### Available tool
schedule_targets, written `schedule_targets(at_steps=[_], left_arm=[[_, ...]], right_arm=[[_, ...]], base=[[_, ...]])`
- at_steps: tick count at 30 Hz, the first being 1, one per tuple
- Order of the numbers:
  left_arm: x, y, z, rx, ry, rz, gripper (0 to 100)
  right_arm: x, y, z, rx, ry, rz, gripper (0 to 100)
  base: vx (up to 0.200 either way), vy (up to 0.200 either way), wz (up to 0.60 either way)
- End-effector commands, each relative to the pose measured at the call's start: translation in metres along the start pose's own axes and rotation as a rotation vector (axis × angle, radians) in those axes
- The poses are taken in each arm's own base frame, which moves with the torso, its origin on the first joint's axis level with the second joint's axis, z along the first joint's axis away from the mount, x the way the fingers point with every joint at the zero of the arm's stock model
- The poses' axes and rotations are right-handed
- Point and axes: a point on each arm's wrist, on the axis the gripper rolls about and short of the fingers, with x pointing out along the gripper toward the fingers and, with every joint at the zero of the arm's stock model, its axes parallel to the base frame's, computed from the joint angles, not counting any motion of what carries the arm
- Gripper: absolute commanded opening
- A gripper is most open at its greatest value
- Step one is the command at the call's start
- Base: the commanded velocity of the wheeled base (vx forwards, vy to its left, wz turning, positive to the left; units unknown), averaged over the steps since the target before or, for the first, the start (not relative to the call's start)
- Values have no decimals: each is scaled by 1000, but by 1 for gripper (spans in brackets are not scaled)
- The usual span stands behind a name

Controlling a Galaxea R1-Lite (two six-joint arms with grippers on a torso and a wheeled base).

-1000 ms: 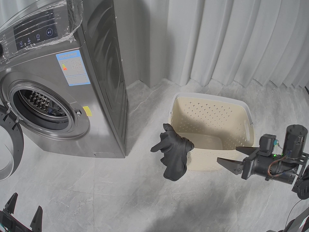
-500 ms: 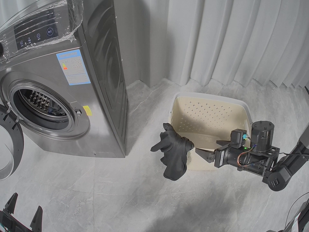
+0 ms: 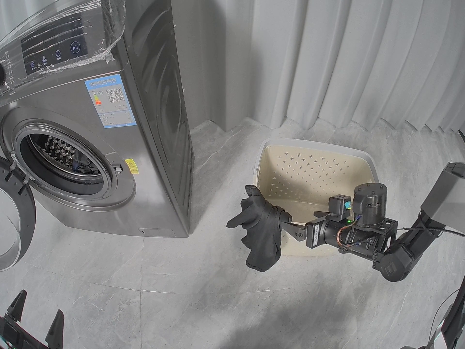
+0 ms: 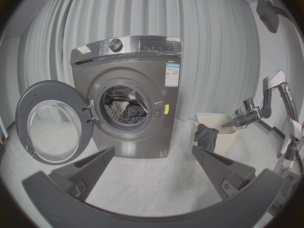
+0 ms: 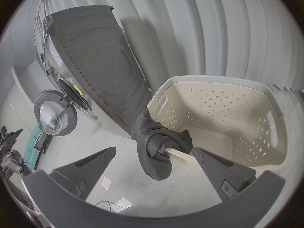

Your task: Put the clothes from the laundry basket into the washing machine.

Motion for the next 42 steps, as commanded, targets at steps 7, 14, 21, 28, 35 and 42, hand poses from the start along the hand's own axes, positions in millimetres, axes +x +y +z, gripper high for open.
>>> schedule_targets(at_steps=[7,14,21,28,35,42], left_arm=[[0,0,-5,-3,6,1,100],[0,0,-5,-2,6,0,100],[0,0,-5,-2,6,1,100],[0,0,-5,-2,6,0,100],[1,0,-5,-2,8,0,100],[1,0,-5,-2,8,1,100]], right_arm=[[36,-1,-8,-3,4,-10,100],[55,-3,-12,-3,10,-11,100],[72,-8,-14,-1,-8,-17,100],[80,-10,-15,-1,-17,-17,100],[83,-8,-17,2,-18,-11,0],[78,-7,-13,4,-23,-7,0]], base=[[0,0,0],[0,0,0],[0,0,0],[0,0,0],[0,0,0],[0,0,0]])
